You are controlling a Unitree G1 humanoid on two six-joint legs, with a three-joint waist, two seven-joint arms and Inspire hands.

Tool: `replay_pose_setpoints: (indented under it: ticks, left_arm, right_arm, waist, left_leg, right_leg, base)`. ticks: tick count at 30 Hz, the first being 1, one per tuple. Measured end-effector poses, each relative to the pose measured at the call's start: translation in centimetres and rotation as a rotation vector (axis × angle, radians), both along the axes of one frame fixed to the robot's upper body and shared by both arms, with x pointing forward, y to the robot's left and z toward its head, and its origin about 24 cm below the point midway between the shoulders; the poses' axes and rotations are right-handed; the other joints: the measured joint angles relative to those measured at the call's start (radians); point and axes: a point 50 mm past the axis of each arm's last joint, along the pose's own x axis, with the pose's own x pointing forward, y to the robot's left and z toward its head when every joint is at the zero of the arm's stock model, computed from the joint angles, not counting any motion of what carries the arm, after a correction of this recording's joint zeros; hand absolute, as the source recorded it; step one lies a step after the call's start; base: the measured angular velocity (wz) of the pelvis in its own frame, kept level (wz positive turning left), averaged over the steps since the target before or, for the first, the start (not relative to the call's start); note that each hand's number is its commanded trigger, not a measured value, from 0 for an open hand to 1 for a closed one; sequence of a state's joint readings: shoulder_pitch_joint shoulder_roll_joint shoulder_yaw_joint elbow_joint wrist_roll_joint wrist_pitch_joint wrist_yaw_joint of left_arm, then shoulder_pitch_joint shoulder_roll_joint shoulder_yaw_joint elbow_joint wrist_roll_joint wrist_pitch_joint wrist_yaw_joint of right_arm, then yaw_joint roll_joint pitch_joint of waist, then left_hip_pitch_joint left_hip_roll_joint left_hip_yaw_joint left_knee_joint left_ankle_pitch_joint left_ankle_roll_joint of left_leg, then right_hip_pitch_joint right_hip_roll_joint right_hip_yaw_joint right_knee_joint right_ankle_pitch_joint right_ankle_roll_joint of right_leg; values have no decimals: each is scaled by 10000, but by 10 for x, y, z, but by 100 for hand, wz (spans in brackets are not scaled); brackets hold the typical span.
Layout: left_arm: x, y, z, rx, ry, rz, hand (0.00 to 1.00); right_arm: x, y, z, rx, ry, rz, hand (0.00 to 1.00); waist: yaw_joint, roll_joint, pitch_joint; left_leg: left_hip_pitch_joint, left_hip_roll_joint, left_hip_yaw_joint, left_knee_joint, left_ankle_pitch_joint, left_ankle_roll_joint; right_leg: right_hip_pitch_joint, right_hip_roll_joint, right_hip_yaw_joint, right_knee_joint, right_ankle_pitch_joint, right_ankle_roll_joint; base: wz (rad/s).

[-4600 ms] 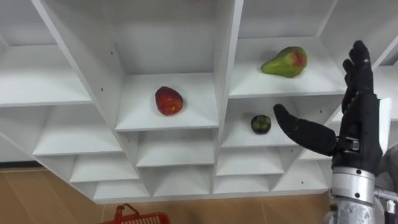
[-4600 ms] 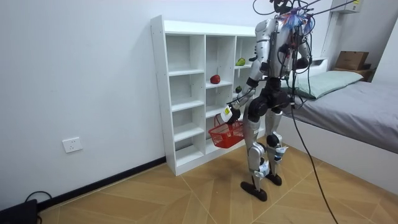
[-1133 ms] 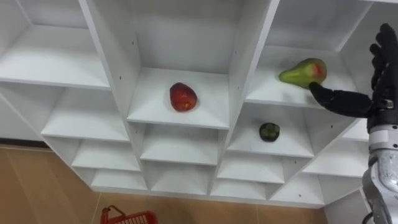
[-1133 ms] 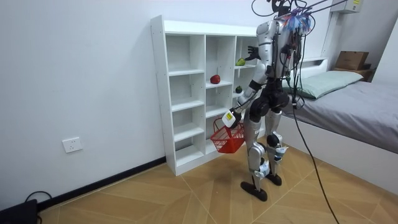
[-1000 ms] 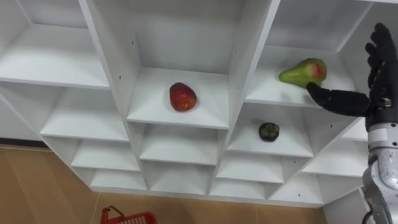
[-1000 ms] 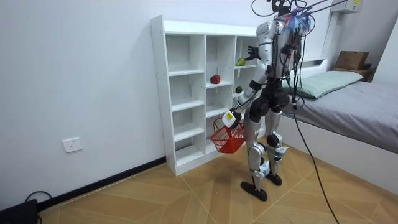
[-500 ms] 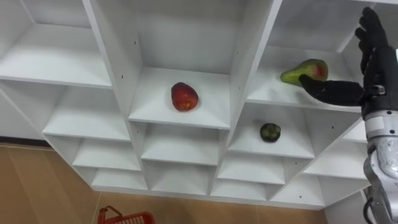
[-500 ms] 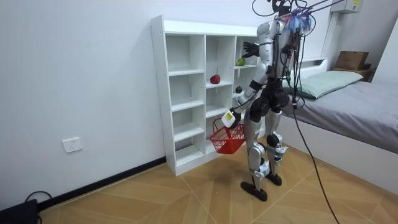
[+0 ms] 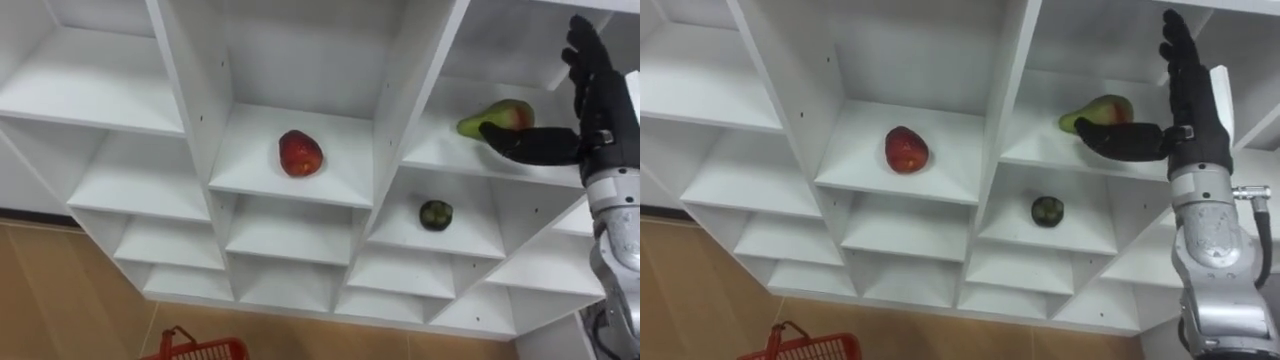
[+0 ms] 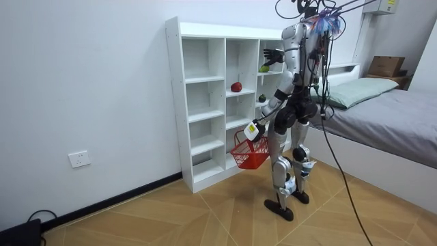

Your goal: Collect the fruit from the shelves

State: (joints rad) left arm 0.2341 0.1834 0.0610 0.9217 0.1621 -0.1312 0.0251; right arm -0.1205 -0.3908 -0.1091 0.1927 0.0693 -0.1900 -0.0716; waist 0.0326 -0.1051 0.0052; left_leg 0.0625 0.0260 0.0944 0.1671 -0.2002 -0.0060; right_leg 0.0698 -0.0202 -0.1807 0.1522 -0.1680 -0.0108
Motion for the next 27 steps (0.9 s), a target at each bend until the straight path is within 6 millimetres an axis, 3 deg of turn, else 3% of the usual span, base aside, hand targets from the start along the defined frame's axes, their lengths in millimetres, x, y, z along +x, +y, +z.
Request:
replay_pose_setpoints:
  ticks: [9, 22, 27]
  left_arm:
    - [-1, 2, -1, -78, 287, 123, 100]
    - [0, 3, 0, -10, 340, 149, 100]
    - [3, 6, 1, 61, 294, 102, 100]
  right_arm:
    - [13, -6, -10, 112, 941, 10, 0]
    - [12, -21, -16, -356, 1871, 149, 0]
    - [10, -27, -26, -289, 2436, 104, 0]
  waist:
    - [49, 73, 7]
    - [98, 112, 28]
    - [161, 34, 7]
  left_leg:
    - [9, -1, -42, 12, 0, 0]
    - [-9, -25, -148, 13, 9, 15]
    - [0, -29, -165, 25, 10, 17]
  right_leg:
    - [22, -26, -164, 46, 0, 0]
    - [18, -44, -194, 60, -1, 2]
    - [20, -45, -174, 62, -1, 2]
  base:
    - [0]
    - [0]
    - [0]
